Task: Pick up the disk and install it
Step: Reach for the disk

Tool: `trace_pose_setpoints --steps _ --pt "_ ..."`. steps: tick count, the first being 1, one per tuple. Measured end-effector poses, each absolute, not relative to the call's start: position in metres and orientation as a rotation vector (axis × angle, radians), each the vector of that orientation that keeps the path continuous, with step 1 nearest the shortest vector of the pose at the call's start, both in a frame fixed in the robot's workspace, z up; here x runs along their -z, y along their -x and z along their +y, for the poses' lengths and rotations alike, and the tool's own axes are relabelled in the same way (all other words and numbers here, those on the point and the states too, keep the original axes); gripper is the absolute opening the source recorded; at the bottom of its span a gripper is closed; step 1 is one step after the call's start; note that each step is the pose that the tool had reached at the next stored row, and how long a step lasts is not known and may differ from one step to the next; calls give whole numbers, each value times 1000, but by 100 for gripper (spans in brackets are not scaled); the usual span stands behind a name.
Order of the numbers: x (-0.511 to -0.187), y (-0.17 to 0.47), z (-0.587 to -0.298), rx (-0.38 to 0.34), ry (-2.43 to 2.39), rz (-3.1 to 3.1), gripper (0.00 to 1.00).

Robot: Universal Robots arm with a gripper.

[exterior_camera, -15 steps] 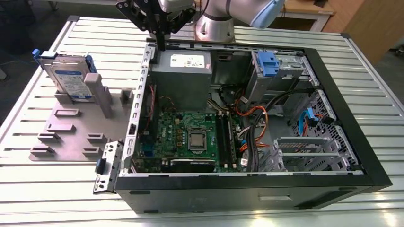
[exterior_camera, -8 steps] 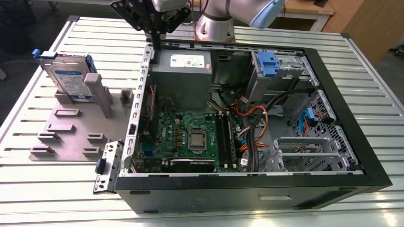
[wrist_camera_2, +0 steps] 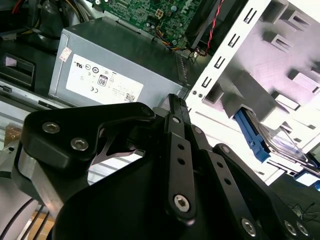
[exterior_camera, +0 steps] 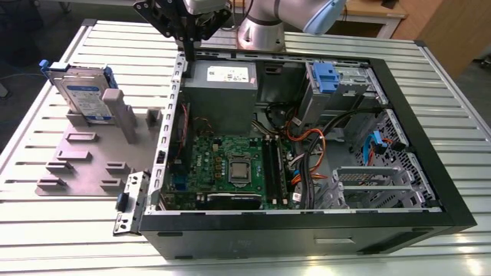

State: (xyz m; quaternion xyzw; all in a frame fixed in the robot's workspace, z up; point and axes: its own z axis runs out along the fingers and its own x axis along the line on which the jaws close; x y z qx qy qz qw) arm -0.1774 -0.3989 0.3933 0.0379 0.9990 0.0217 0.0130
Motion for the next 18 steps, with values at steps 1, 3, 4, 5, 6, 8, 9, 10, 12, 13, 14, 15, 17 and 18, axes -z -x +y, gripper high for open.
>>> trace_pose_setpoints --steps 1,3,4,5,6,8,9,10,12,13,14,15,17,18 --pt "-393 177 -399 -68 -118 3113 11" --pt "-393 178 -399 -68 -118 3112 11" --pt "-393 178 -399 -68 -118 3112 11" --pt "-393 179 -399 -67 -118 3113 11" --pt "-393 180 -399 -68 -118 3112 11" --pt "-393 182 -399 -68 -118 3113 11" --pt "-393 183 -399 -68 -118 3112 11" --pt "-393 184 -399 -68 -118 3113 11" --pt "-393 186 -399 -68 -118 3112 11" --pt "-393 188 -399 -68 -118 3112 11" --pt "-393 189 -399 -68 -118 3112 11" --pt "-393 190 -399 -68 -118 3112 11" --pt "-393 192 -399 -68 -118 3112 11" --pt "-393 192 -399 -68 -118 3113 11"
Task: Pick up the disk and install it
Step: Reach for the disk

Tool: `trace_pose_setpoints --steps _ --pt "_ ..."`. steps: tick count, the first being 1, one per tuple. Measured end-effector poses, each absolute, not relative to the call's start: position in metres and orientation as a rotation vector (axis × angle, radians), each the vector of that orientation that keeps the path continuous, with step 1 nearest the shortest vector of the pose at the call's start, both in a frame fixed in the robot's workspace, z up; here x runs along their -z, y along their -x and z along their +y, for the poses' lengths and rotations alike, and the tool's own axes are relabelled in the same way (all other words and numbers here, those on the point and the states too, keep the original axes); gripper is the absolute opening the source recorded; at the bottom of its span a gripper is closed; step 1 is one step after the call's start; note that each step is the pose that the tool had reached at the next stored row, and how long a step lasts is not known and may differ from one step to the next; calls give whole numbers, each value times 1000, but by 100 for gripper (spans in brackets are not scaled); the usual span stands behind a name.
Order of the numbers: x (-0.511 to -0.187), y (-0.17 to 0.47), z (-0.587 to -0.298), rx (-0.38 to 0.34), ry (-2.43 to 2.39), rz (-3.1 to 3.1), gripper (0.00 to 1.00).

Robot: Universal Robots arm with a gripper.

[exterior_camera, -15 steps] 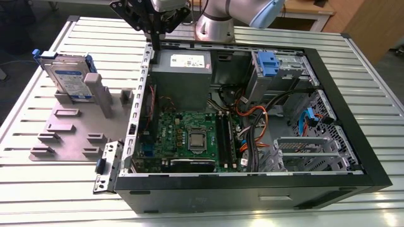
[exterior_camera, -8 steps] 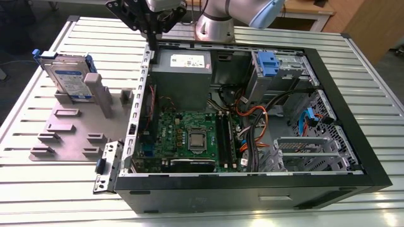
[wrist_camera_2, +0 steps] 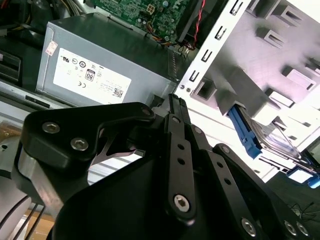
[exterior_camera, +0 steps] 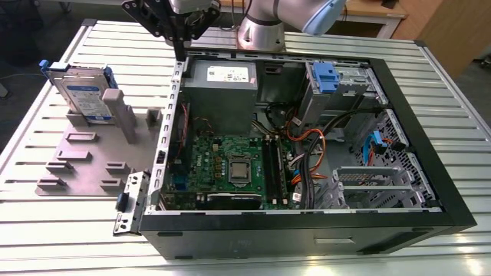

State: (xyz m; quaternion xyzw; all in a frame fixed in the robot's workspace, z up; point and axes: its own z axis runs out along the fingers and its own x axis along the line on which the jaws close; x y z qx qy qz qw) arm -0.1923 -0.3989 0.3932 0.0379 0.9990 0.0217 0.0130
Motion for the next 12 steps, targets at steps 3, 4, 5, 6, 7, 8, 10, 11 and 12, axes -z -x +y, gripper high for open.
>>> trace_pose_setpoints --steps 3,4,5,6,7,8,10,11,12 --pt "-393 194 -399 -68 -118 3112 11" --pt "-393 194 -399 -68 -118 3112 11" --pt "-393 194 -399 -68 -118 3113 11" --pt "-393 194 -399 -68 -118 3112 11" --pt "-393 194 -399 -68 -118 3113 11" --pt "-393 194 -399 -68 -118 3113 11" --pt "-393 194 -399 -68 -118 3113 11" --pt "-393 194 -399 -68 -118 3113 11" --pt "-393 194 -399 -68 -118 3112 11"
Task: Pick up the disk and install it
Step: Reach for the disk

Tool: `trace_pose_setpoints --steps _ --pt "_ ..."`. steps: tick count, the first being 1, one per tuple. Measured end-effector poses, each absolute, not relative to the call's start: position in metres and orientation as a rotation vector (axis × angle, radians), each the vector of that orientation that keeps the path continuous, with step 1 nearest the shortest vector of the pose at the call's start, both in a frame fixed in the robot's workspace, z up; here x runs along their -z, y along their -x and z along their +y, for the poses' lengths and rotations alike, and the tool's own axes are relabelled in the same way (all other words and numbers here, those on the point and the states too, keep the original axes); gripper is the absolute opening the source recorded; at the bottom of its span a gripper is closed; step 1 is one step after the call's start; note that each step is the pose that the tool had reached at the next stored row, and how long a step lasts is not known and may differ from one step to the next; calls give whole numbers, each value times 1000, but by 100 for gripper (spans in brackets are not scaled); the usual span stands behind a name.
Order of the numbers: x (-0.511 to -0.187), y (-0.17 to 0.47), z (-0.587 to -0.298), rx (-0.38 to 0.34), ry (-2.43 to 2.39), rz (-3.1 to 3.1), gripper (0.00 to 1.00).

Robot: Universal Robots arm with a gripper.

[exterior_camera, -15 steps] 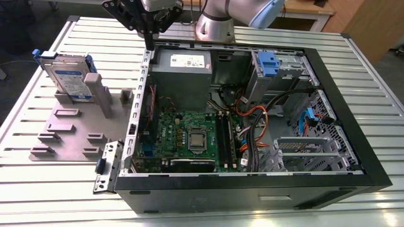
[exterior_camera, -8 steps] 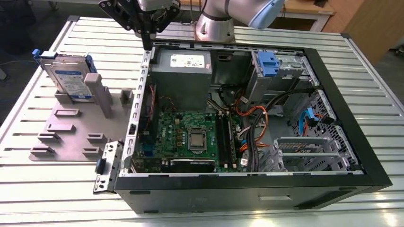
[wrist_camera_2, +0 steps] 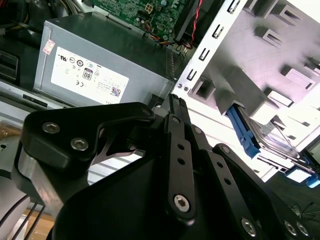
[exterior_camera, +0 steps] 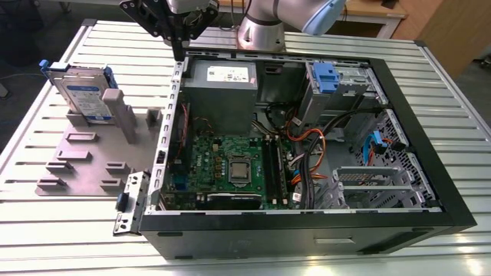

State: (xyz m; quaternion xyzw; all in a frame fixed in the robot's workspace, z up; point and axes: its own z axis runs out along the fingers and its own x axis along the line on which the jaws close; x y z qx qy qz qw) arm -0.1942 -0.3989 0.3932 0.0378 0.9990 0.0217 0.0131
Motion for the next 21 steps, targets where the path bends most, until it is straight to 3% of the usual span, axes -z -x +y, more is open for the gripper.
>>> trace_pose_setpoints --steps 21 --pt "-393 222 -399 -68 -118 3112 11"
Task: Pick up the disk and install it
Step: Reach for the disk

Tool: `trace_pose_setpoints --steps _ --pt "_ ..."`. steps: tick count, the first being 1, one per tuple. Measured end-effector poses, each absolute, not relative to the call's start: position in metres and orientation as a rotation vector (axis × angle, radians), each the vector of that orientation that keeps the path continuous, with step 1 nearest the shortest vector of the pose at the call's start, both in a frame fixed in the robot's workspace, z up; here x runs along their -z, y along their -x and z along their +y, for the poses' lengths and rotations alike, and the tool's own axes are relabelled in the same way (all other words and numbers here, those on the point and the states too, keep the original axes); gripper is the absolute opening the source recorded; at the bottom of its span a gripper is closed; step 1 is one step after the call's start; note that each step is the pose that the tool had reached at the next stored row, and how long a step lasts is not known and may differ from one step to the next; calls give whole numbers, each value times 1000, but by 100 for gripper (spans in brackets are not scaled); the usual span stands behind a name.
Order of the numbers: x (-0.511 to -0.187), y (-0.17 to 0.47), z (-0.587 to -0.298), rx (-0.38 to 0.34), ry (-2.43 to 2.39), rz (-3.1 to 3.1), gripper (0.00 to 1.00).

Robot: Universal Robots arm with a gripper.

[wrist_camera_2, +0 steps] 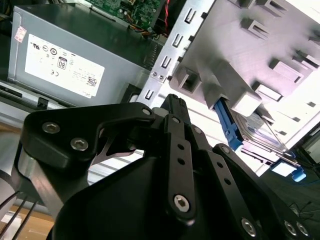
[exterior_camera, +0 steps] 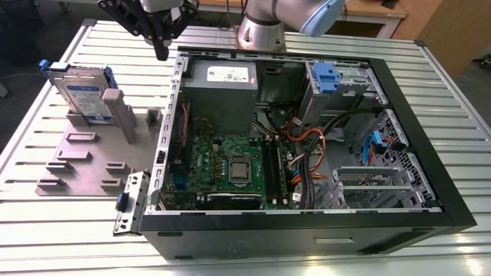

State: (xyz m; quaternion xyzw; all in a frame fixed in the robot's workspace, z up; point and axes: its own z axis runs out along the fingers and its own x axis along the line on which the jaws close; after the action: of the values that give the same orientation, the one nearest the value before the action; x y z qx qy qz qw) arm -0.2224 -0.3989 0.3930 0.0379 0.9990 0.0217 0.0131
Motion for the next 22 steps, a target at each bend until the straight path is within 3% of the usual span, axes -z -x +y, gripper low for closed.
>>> trace_pose_setpoints --steps 22 --pt "-393 258 -399 -68 -118 3113 11"
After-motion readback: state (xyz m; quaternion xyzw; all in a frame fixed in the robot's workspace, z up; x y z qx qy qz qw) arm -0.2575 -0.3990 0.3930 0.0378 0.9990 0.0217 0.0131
